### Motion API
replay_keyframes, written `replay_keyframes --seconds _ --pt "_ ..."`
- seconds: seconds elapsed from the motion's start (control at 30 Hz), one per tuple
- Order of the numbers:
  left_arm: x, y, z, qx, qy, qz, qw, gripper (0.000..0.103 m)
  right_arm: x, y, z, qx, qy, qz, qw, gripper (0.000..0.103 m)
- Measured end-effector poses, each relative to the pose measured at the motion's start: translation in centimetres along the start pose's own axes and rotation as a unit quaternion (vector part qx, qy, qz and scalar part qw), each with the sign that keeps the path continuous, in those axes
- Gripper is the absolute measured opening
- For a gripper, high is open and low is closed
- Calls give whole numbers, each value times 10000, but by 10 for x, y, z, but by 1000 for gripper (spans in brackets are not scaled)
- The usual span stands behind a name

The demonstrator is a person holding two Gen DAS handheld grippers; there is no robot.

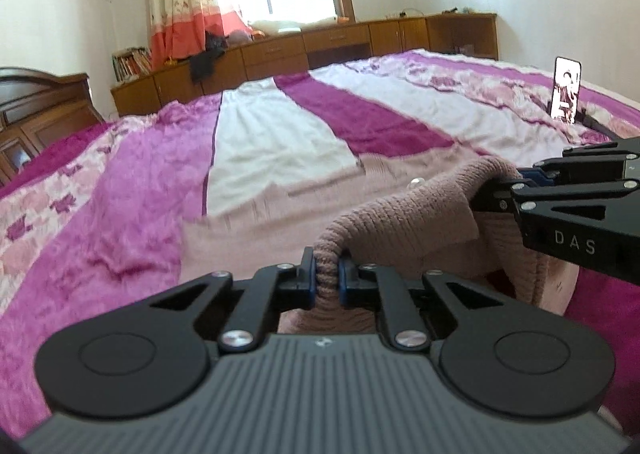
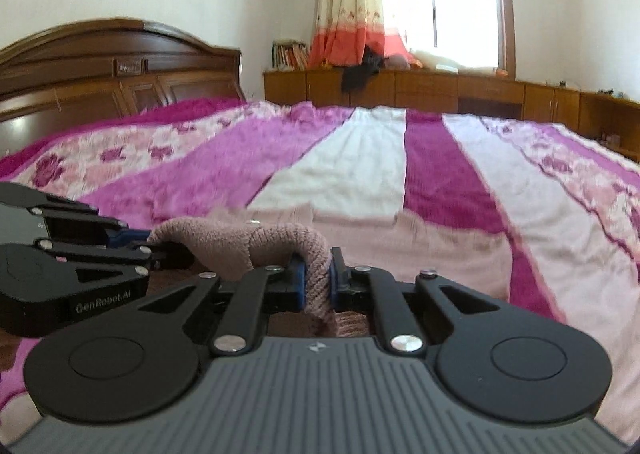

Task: Fold small clothes
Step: 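Lift the hem with both grippers and fold it over toward the collar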

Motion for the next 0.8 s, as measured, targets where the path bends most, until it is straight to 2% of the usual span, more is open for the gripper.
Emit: replay_keyframes --seconds 0.23,0.43,0.6,0.8 --pt "-15 41 -39 326 51 37 9994 12 22 43 -52 238 -26 22 9997 12" --pt "-30 54 -95 255 112 218 9994 12 42 56 -111 244 -153 93 9995 12" --pt "-39 40 -152 -9 199 198 9996 12 59 30 -175 -57 -264 -1 9996 12" --pt "-42 -7 -217 -544 256 329 9977 12 79 -35 -241 -689 -473 -145 9964 12"
Point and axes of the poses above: each gripper's, at about its wrist camera, not at the fingertips, and z roughly against the way its jaws point, x to its right, y to its top, the point moved 9 cm from there along -z, roughly the way its jaws point, and after that the axes turned 14 degrees about x, right-handed, at the moved point
